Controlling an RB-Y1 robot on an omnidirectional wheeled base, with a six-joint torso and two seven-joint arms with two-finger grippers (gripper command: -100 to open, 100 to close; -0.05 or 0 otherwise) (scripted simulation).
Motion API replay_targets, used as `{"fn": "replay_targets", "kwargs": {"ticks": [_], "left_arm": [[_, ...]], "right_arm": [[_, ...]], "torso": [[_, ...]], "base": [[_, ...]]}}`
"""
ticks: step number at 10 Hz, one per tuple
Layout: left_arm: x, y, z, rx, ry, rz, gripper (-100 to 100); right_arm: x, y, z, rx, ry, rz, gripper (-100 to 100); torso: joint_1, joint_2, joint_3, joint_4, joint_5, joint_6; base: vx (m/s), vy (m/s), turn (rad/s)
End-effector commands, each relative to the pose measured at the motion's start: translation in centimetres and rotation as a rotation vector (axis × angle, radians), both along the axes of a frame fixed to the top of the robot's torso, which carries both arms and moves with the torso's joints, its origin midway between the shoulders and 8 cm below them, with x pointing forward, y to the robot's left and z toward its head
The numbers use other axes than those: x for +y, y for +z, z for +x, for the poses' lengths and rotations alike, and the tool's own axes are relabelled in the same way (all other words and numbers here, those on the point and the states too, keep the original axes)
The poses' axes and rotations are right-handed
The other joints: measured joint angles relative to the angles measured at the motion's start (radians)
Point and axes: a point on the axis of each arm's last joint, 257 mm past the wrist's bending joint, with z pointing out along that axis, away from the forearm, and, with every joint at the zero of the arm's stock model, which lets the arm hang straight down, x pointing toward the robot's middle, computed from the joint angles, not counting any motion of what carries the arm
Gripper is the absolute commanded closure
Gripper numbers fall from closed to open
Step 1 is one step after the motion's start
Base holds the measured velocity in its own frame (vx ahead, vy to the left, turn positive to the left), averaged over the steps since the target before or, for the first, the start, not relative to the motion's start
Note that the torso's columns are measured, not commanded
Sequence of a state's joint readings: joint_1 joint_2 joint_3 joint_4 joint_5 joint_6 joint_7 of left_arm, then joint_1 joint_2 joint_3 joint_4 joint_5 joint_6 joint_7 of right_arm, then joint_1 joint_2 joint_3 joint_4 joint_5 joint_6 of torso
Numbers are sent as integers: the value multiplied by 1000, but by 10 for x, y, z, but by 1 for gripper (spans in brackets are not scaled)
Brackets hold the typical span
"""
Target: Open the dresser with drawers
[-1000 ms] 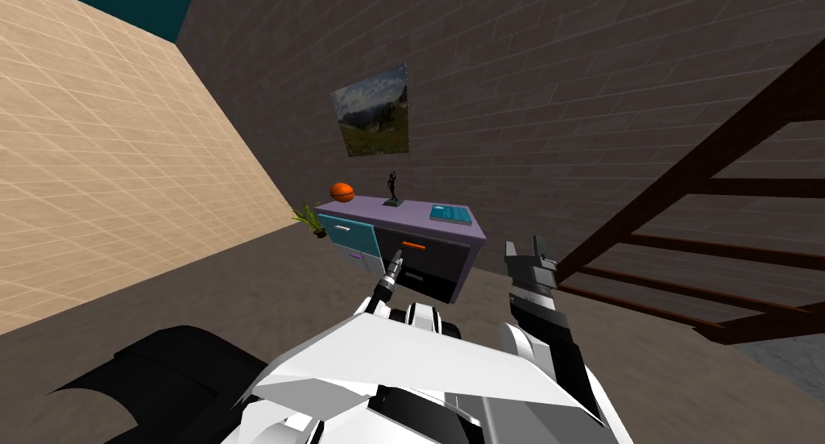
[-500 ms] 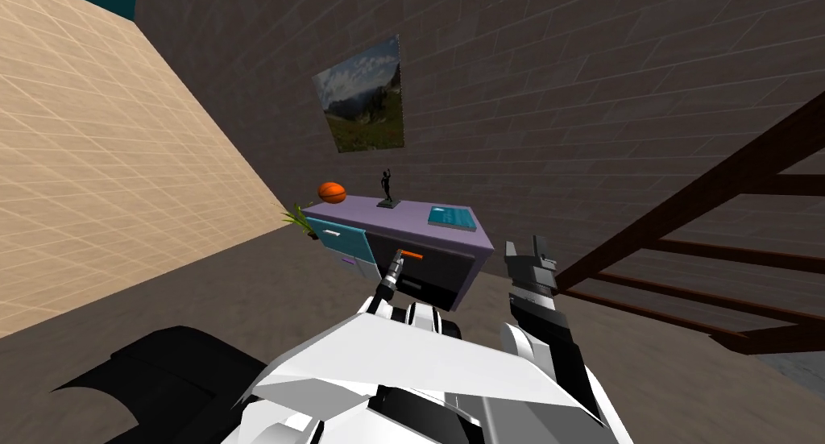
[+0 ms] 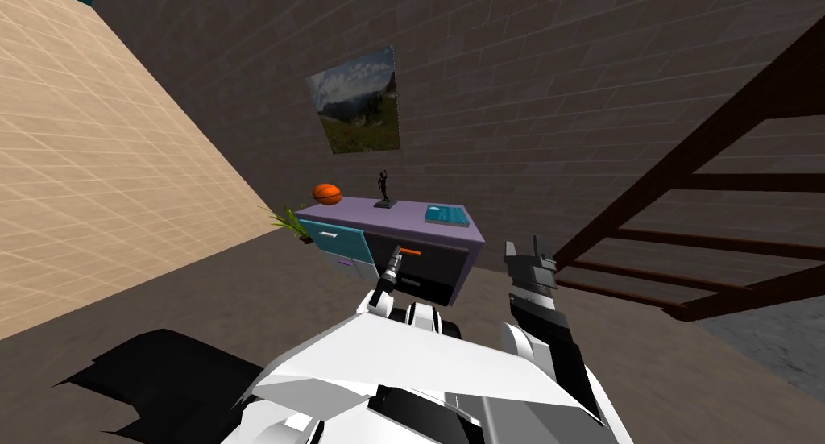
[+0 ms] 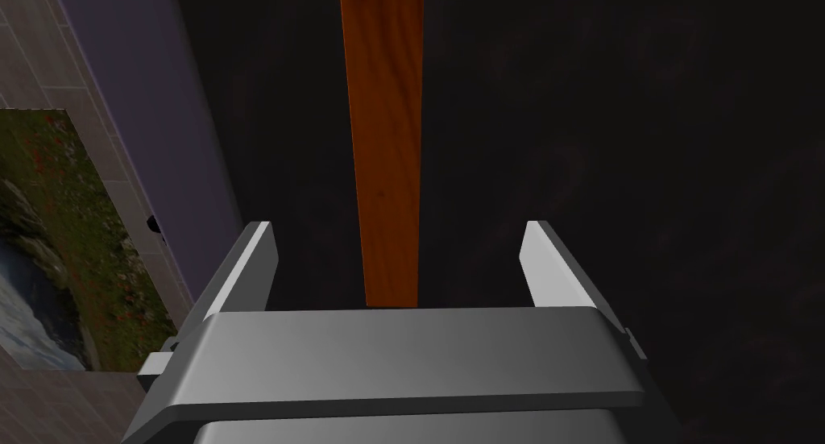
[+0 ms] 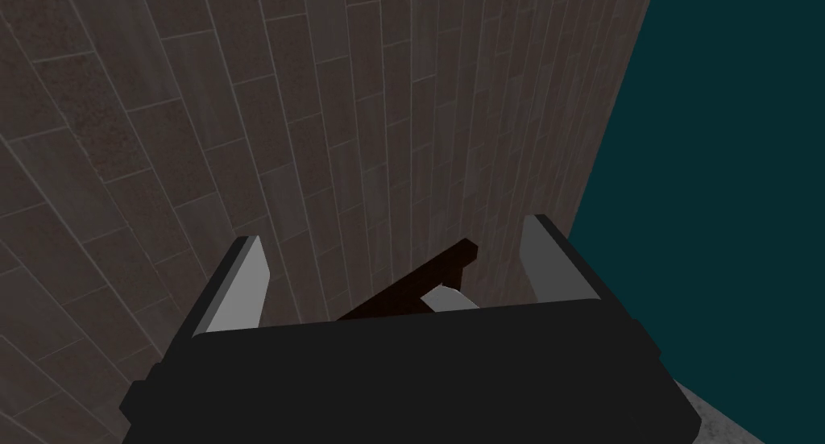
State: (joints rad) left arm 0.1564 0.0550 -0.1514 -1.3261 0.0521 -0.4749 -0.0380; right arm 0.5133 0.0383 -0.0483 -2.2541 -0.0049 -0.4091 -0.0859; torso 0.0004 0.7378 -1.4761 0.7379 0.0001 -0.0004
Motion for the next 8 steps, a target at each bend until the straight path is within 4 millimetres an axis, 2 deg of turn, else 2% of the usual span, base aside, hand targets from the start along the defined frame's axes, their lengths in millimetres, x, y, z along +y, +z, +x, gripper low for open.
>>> {"fn": "replay_targets", "kwargs": {"ticks": [1,2,3,4,5,6,7,8], "left_arm": [[13,0,17,1,31,9,-100],[25,0,28,-1,64,11,-100],[23,0,32,-1,60,12,-100],[35,-1,41,0,93,12,-100],[32,1,46,-2,88,13,-100],[43,0,55,2,120,11,-100],[41,2,59,-2,115,11,-100],[52,2,67,0,148,6,-100]], "right_arm": [[0,0,0,0,0,0,0],[0,0,0,0,0,0,0],[0,0,0,0,0,0,0],[0,0,0,0,0,0,0],[0,0,0,0,0,0,0],[0,0,0,0,0,0,0],[0,0,0,0,0,0,0],[0,0,0,0,0,0,0]], "torso": [[0,0,0,0,0,1],[0,-1,-1,0,0,0],[0,0,0,0,0,1],[-1,-1,0,0,0,0],[-1,0,0,0,0,1],[-1,0,0,0,0,0],[0,1,1,0,0,1],[0,0,0,0,0,0]], "base": [[-77,39,-90],[-83,42,-174],[-67,23,-108],[-77,20,-166],[-75,19,-94],[-90,21,-168],[-72,22,-97],[-78,24,-182]]}}
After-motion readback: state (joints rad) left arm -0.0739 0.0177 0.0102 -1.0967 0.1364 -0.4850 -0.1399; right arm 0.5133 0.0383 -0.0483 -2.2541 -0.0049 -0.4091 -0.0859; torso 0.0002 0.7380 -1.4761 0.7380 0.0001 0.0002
